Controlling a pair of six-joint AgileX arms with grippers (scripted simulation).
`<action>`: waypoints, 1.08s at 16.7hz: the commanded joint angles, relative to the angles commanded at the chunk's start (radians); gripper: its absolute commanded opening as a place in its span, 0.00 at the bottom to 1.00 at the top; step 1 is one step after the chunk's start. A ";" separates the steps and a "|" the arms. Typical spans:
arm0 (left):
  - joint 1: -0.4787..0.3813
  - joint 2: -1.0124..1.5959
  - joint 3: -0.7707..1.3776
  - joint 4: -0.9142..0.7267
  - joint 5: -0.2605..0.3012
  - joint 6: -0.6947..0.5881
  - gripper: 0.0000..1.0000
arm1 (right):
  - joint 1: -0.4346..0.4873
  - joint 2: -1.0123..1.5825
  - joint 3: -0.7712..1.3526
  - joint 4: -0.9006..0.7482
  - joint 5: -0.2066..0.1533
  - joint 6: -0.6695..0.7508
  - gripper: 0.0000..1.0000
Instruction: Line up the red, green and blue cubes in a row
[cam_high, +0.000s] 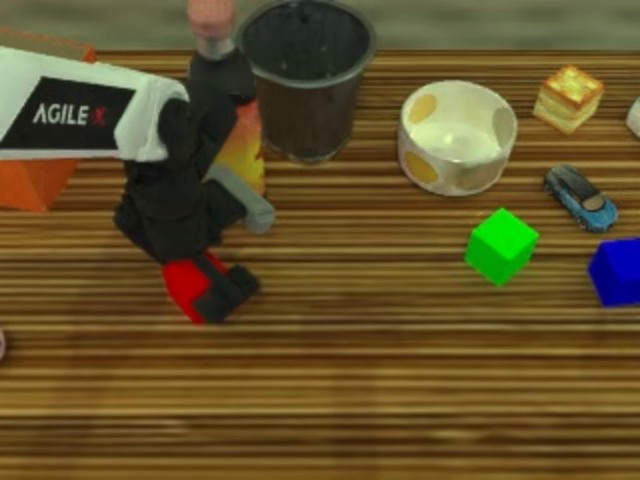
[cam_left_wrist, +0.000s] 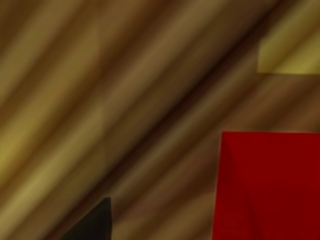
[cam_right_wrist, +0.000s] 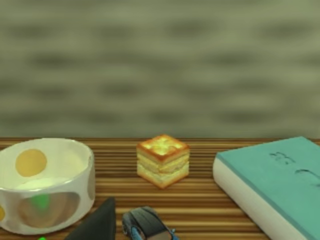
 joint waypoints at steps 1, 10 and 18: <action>0.000 0.000 0.000 0.000 0.000 0.000 1.00 | 0.000 0.000 0.000 0.000 0.000 0.000 1.00; 0.000 0.000 0.000 0.000 0.000 0.000 0.40 | 0.000 0.000 0.000 0.000 0.000 0.000 1.00; 0.000 0.000 0.000 0.000 0.000 0.000 0.00 | 0.000 0.000 0.000 0.000 0.000 0.000 1.00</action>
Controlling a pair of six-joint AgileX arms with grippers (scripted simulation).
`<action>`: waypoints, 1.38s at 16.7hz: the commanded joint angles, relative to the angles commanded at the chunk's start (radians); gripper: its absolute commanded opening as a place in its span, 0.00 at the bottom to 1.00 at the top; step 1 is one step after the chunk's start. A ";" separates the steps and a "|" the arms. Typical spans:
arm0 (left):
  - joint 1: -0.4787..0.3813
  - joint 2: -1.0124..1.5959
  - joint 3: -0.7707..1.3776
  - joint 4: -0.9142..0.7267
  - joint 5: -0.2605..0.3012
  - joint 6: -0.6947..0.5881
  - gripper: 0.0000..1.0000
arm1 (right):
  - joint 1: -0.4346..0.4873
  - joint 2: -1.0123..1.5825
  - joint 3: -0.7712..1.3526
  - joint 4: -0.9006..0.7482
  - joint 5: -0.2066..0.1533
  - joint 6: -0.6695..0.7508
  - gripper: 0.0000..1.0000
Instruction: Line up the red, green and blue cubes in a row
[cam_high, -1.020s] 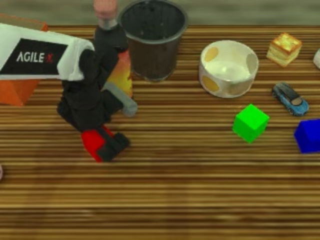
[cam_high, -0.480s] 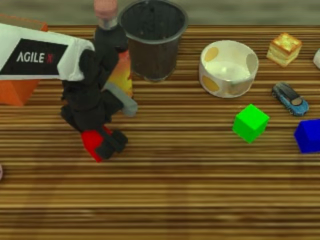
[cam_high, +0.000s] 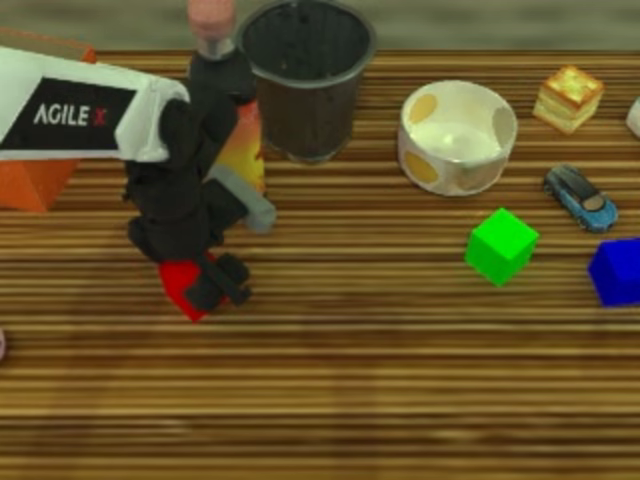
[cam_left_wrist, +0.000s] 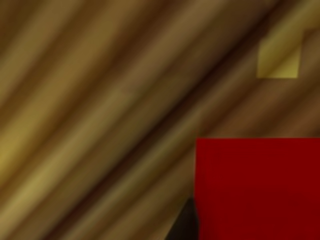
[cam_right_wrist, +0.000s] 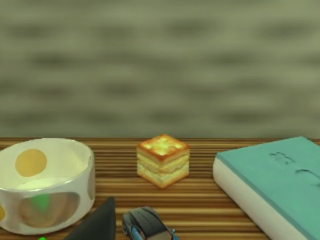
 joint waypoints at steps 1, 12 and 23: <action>0.000 0.000 0.000 0.000 0.000 0.000 0.00 | 0.000 0.000 0.000 0.000 0.000 0.000 1.00; 0.013 -0.088 0.093 -0.169 0.009 -0.009 0.00 | 0.000 0.000 0.000 0.000 0.000 0.000 1.00; -0.018 -0.136 0.137 -0.260 0.010 0.062 0.00 | 0.000 0.000 0.000 0.000 0.000 0.000 1.00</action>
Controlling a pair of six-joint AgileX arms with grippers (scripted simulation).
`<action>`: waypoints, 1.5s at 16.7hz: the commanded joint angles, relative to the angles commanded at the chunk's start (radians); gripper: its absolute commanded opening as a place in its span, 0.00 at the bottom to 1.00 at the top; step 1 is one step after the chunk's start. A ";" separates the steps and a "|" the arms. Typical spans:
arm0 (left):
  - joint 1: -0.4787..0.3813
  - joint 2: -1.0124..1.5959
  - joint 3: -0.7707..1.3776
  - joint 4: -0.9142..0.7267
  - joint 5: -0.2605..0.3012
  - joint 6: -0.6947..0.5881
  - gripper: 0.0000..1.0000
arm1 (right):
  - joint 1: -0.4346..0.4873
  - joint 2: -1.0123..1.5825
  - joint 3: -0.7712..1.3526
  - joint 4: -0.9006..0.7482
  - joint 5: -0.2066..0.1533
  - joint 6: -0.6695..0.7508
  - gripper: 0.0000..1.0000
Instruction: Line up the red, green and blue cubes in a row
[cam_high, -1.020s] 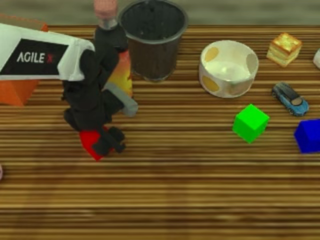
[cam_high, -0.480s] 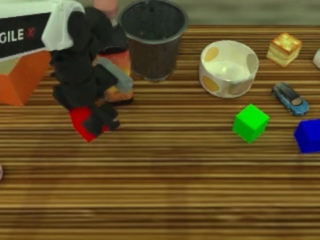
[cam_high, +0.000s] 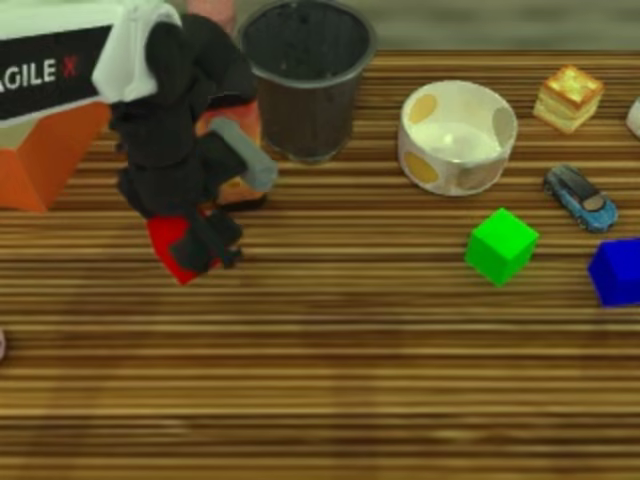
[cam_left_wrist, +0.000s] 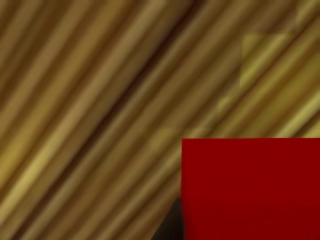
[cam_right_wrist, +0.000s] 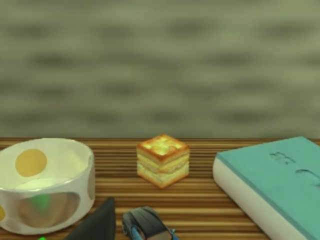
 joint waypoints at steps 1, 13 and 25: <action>-0.015 -0.006 -0.002 -0.004 0.001 0.037 0.00 | 0.000 0.000 0.000 0.000 0.000 0.000 1.00; -0.195 -0.083 -0.041 -0.041 0.007 0.443 0.00 | 0.000 0.000 0.000 0.000 0.000 0.000 1.00; -0.196 0.016 -0.190 0.207 0.008 0.443 0.00 | 0.000 0.000 0.000 0.000 0.000 0.000 1.00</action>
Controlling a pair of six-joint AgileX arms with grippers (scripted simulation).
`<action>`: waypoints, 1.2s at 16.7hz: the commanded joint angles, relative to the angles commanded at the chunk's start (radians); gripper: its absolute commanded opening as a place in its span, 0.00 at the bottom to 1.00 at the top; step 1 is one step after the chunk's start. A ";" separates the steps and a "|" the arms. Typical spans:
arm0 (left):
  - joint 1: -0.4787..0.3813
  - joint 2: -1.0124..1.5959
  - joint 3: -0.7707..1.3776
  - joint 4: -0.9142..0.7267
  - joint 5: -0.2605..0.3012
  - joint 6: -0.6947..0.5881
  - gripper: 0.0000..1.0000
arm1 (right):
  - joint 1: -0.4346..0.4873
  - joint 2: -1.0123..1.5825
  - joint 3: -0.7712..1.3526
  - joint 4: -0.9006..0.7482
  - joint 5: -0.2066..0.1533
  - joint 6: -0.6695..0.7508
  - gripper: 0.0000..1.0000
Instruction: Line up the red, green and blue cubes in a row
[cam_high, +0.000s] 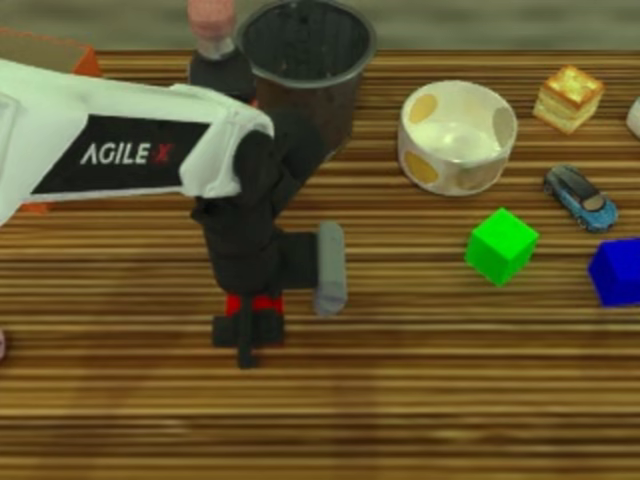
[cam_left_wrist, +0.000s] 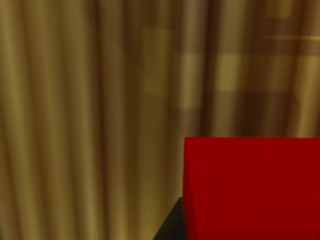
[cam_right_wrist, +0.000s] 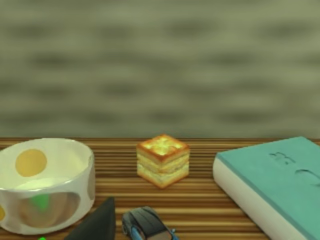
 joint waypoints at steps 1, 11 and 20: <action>0.000 0.000 0.000 0.000 0.000 0.000 0.00 | 0.000 0.000 0.000 0.000 0.000 0.000 1.00; 0.000 0.000 0.000 0.000 0.000 0.000 0.60 | 0.000 0.000 0.000 0.000 0.000 0.000 1.00; 0.000 0.000 0.000 0.000 0.000 0.000 1.00 | 0.000 0.000 0.000 0.000 0.000 0.000 1.00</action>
